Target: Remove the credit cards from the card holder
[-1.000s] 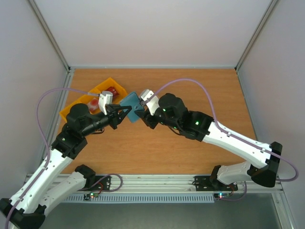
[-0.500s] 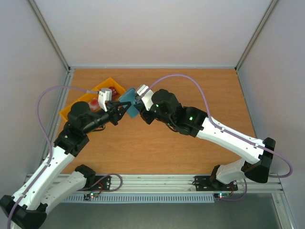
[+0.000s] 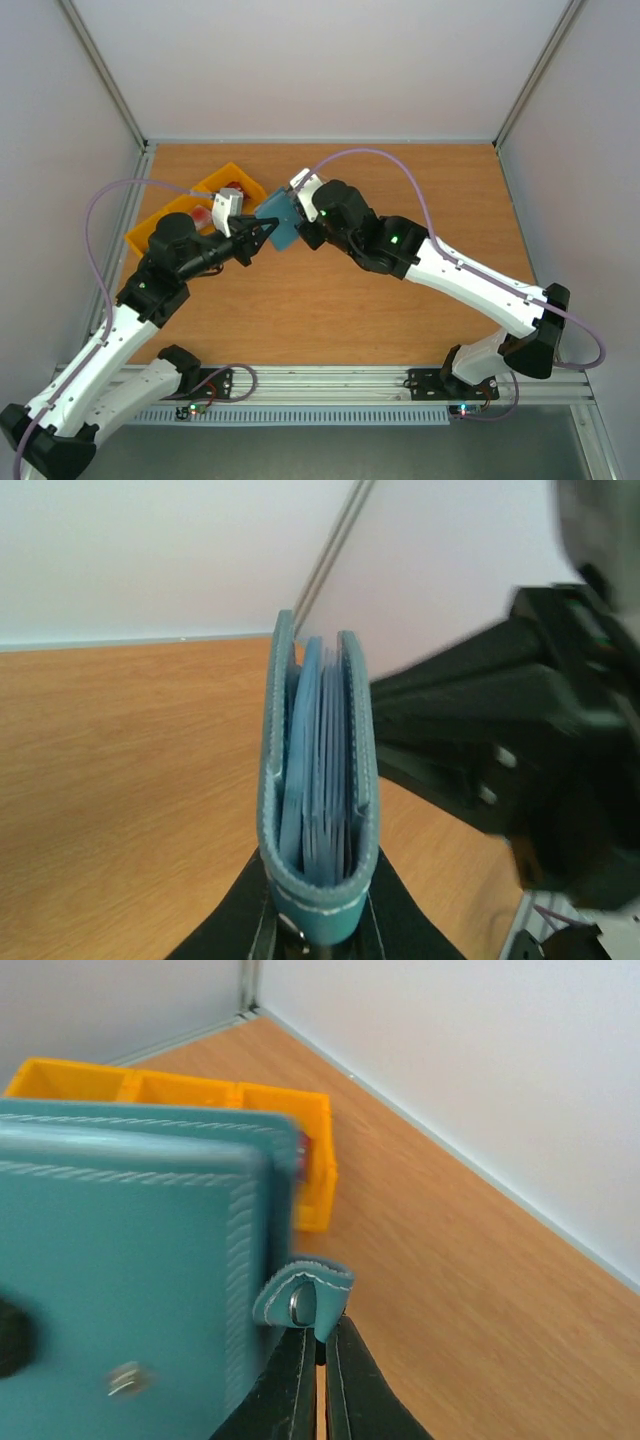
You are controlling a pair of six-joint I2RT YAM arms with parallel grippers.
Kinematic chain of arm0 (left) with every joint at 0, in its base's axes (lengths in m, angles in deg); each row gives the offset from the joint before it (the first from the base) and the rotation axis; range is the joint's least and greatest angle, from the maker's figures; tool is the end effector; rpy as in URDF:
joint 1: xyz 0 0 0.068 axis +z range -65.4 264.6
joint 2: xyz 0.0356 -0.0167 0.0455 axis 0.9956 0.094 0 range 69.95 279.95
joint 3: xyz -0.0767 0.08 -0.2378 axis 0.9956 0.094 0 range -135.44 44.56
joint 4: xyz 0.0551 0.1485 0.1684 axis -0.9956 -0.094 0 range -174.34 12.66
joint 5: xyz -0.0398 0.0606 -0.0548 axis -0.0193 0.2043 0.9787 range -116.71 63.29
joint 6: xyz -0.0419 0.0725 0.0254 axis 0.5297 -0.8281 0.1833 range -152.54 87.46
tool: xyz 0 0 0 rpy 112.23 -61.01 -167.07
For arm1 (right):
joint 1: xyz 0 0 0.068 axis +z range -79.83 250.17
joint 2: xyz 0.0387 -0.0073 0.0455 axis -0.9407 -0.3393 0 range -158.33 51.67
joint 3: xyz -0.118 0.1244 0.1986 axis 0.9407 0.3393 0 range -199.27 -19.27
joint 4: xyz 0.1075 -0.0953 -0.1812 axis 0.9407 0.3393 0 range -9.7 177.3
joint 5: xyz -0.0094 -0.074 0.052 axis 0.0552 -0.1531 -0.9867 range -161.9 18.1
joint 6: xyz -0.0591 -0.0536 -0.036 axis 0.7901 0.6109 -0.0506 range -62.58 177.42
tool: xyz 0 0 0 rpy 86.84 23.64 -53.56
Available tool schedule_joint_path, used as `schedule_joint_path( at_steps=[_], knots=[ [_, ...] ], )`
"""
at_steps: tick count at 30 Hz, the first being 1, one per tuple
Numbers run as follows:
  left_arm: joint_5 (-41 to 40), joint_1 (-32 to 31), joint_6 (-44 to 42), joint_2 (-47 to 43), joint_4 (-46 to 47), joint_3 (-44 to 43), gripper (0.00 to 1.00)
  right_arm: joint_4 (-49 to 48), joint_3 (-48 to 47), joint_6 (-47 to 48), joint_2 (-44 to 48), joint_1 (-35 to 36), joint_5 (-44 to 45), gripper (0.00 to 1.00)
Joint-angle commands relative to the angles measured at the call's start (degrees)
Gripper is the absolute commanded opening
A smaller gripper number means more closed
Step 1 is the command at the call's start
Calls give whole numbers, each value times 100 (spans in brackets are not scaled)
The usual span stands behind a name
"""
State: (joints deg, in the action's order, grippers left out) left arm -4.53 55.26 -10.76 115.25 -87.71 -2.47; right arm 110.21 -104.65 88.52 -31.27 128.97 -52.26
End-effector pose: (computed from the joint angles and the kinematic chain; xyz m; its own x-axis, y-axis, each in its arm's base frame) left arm 0.1569 -0.1220 0.3379 -0.4107 -0.1632 -0.8970 0.6749 0.6070 -0.4195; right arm 0.1928 0.2680 0.3660 0.1319 -0.7215 -0.6797 -0.6809 0.4324 -0.5911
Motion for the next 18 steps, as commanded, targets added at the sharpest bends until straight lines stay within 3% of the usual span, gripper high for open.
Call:
schedule_joint_path(
  at_steps=[1,4,7,10,13,14,16,18],
  knots=[
    [762,-238,-314,-136,-225,77,0,-310,86,-162,316,-557,188,1],
    [792,-239,-599,-233,-293,107,0,317,282,-508,640,-1513,-787,2],
    [1127,-230,-990,-323,-309,159,0,655,683,-251,1115,-2406,-2974,27],
    [1441,-206,-1197,-343,-176,172,0,826,1145,487,1678,-2498,-4774,53],
    [1831,-192,-924,-269,33,132,0,700,1458,464,2015,-2497,-6422,70],
    [1909,-194,-843,-228,66,116,0,600,1523,369,2063,-2497,-6839,79],
    [1859,-194,-668,-145,42,55,0,57,1733,-184,2132,-2468,-6898,97],
    [1674,-190,-475,-68,29,-9,0,-549,2030,-673,2202,-2153,-5977,98]
  ],
)
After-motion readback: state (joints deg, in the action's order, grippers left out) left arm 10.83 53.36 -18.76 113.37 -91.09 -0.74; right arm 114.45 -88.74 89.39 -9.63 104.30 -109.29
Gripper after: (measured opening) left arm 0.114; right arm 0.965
